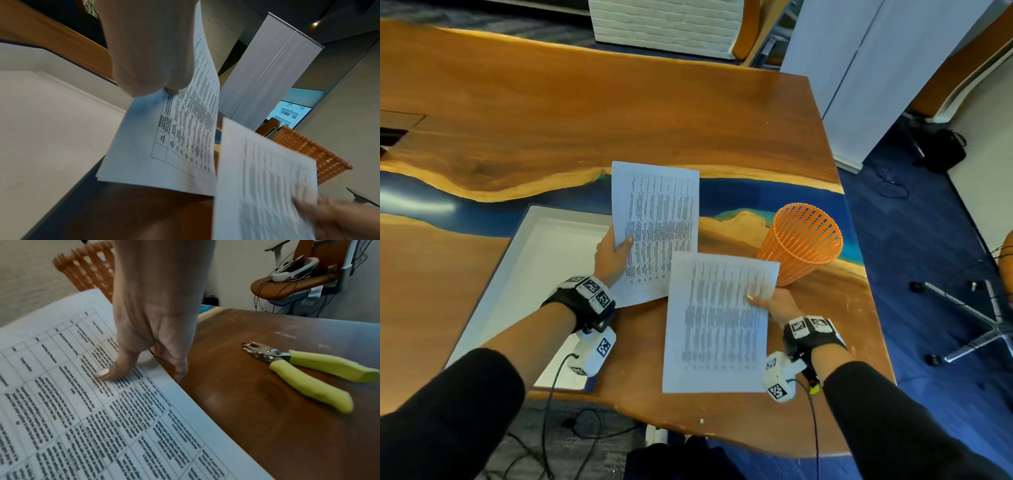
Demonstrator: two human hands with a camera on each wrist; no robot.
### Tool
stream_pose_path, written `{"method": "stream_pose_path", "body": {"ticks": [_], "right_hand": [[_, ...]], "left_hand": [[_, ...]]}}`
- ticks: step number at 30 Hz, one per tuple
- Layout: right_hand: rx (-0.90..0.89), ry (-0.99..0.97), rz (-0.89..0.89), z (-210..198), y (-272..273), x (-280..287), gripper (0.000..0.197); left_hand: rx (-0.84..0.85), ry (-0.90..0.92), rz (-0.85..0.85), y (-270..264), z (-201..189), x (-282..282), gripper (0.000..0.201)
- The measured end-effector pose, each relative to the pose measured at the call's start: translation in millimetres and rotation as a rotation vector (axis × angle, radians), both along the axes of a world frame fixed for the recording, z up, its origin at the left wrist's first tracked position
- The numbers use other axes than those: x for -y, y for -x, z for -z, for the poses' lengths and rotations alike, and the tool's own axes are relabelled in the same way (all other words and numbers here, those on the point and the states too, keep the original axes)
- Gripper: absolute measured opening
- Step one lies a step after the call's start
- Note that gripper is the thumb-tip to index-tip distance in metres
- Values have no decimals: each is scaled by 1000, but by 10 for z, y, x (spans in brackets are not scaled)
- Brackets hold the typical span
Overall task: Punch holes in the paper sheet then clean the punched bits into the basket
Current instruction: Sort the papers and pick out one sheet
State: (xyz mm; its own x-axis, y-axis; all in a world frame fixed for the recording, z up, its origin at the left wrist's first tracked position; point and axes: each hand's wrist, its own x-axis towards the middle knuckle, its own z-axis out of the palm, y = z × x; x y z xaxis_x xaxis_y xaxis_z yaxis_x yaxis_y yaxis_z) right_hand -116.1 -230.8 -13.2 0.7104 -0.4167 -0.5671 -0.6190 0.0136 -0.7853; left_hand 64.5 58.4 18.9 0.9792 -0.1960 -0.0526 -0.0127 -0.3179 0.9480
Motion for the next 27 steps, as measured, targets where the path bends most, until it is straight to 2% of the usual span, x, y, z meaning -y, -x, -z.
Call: {"method": "stream_pose_path", "body": {"ticks": [2,7,11,13,16,19,21,23,25,27], "right_hand": [[82,-90,39,-163,-175,-82,37],[228,-237,85,-501,-585,-281,26],[287,-289,101,-651,-783,-375,29],[288,-300,96,-662,-815,-387,37],[305,-297,122,-612,-819,-401,57],[315,-192,223,-573,-818,-406,47],[333,-111,256,-559,-832,-391,50],[365,-56,271,-570,-856,-394,56],[406,-7,292,-597,-884,-418,55],[463,51,298,-636,-917,-456,42]], "left_hand": [[-35,22,52,43,3,29,38],[-166,126,181,132,-73,154,41],[-326,145,300,150,-125,178,42],[-407,128,347,130,-117,148,42],[-446,136,338,136,-167,156,37],[-492,311,275,138,-203,196,48],[-445,332,267,142,-192,219,43],[-302,232,253,162,-153,225,29],[-137,200,232,161,-84,244,37],[11,204,188,178,-63,291,39]]}}
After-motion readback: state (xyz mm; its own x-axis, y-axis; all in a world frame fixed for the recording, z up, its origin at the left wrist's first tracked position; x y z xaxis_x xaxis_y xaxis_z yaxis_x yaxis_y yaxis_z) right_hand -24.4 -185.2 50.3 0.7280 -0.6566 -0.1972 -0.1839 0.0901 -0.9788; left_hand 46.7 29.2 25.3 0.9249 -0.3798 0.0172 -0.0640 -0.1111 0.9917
